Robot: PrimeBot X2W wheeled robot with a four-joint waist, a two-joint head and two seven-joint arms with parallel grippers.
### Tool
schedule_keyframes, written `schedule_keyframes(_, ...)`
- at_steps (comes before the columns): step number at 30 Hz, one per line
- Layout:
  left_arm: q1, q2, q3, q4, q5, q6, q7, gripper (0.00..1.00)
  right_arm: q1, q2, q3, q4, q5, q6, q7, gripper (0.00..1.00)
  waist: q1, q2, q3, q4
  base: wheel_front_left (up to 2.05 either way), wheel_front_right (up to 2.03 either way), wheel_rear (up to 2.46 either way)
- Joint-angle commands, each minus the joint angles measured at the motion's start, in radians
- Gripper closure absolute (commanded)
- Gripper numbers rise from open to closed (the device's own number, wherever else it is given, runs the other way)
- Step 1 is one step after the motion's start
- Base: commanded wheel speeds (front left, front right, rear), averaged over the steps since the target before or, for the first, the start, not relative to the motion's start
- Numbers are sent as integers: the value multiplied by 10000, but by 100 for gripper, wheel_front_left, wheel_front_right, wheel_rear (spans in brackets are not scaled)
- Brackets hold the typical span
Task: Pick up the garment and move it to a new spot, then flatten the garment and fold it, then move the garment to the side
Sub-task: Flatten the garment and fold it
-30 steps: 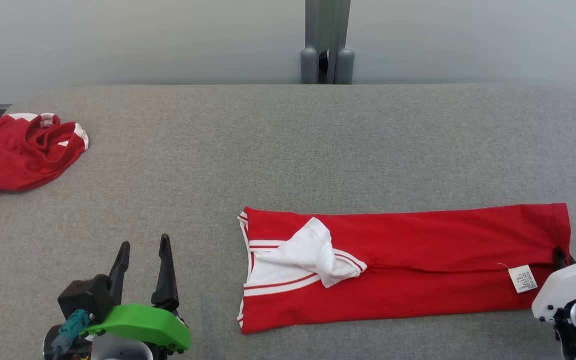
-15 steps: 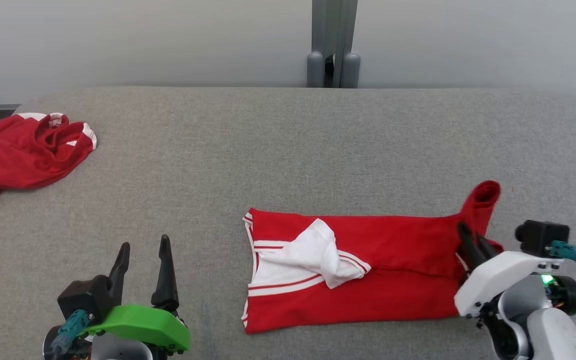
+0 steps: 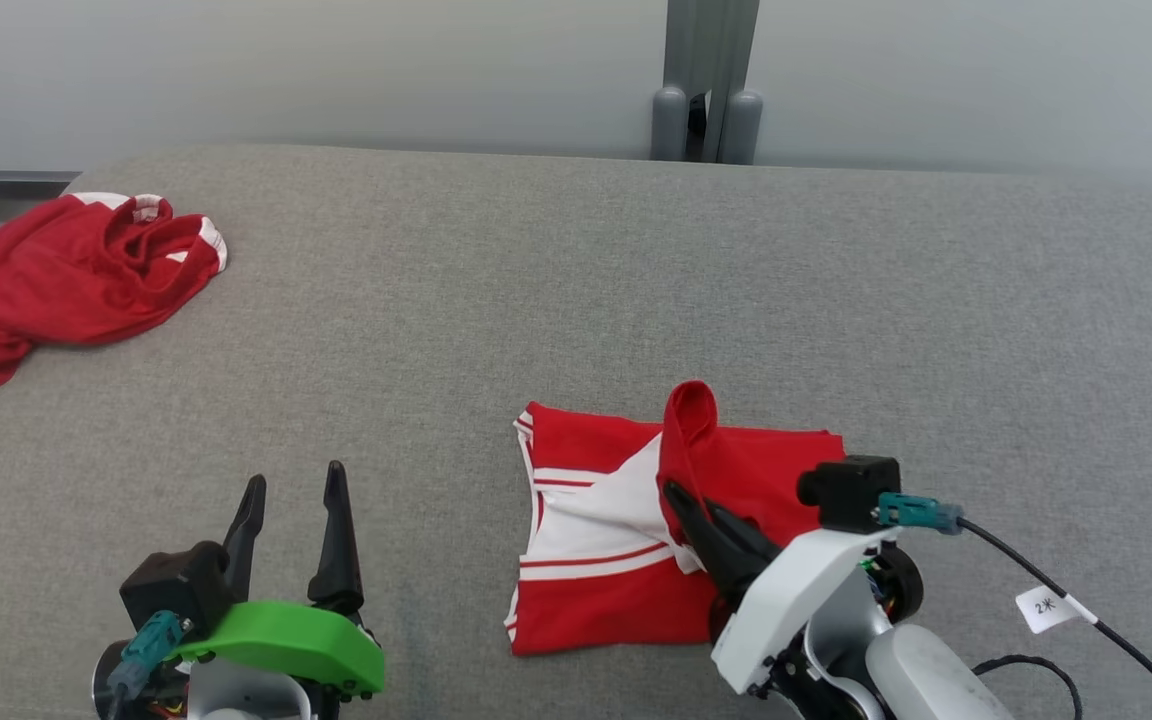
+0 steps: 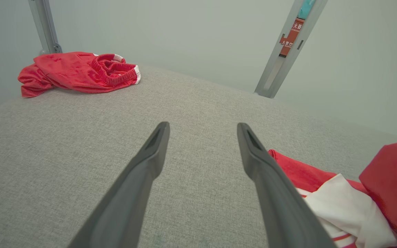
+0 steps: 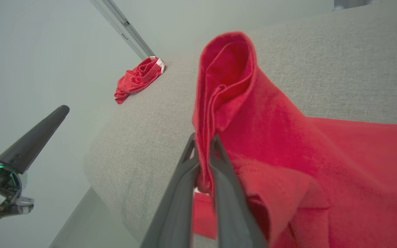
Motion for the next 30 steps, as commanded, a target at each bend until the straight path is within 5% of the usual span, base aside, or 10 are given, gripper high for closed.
schedule_keyframes(1, -190, 2, 7, 14, -40, -46, -45, 0, -244, -31, 234, 211, 235, -1, -164, 100, 0, 0, 124, 153, 0, 0, 0)
schedule_keyframes(10, -447, -131, -23, 217, -67, -146, -154, 0, -1532, -27, 1567, 2118, 1048, -1, -1034, 100, 0, 0, 373, 579, 0, 0, 0)
schedule_keyframes(12, -471, -157, -33, 260, -74, -154, -190, 0, -1768, -22, 1868, 2522, 1263, -1, -1154, 58, 0, 0, 406, 628, 0, 0, 0)
schedule_keyframes(13, -486, -173, -40, 293, -77, -158, -204, 0, -1911, -25, 2013, 2716, 1386, -1, -1269, 18, 0, 0, 421, 650, 0, 0, 0)
schedule_keyframes(14, -503, -182, -45, 312, -80, -172, -221, 0, -2032, -23, 2151, 2861, 1484, -1, -1343, 0, 0, 0, 433, 665, 0, 0, 0)
schedule_keyframes(23, -665, -303, -103, 499, -70, -234, -306, 0, -2925, -29, 3562, 3497, 2571, -1, -2270, 0, 0, 0, 524, 631, 0, 0, 0)
schedule_keyframes(30, -765, -396, -202, 578, 21, -272, -383, 0, -3306, -32, 3109, 3648, 2223, -1, -3373, 0, 0, 0, 502, 405, 0, 0, 0)
